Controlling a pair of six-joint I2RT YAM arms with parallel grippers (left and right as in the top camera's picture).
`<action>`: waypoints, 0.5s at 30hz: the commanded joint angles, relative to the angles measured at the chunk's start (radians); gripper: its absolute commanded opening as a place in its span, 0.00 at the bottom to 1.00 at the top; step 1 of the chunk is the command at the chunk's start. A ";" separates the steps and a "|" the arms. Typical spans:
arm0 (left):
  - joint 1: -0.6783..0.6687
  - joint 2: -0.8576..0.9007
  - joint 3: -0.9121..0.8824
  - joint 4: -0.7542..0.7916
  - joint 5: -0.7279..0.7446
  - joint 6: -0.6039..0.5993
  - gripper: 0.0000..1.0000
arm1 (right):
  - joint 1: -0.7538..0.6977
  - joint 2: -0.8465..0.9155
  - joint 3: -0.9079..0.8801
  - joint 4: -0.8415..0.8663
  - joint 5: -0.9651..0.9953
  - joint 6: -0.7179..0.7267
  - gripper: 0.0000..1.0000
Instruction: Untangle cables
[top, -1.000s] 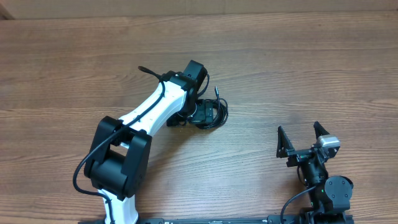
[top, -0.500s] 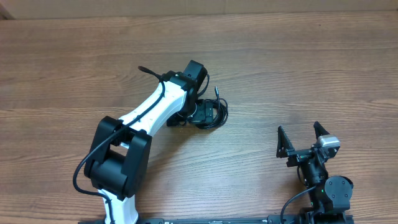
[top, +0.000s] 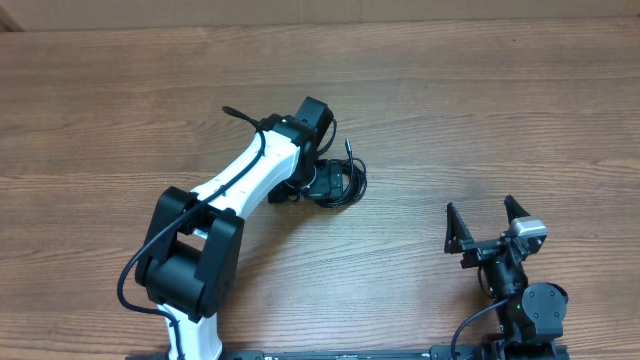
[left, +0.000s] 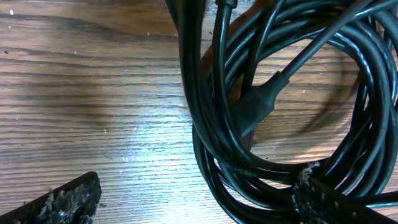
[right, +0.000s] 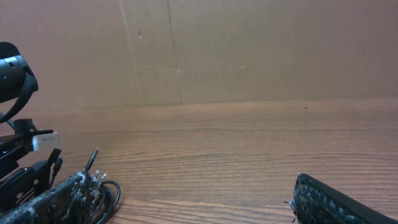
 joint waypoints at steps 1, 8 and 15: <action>-0.001 -0.001 0.002 0.066 0.010 -0.003 1.00 | -0.001 -0.006 -0.010 0.023 -0.037 -0.003 1.00; 0.004 -0.003 0.011 0.206 0.049 0.039 1.00 | -0.001 -0.006 -0.010 0.042 -0.146 -0.003 1.00; 0.119 -0.114 0.281 -0.013 0.401 0.256 0.41 | -0.002 -0.003 0.104 0.066 -0.208 0.023 1.00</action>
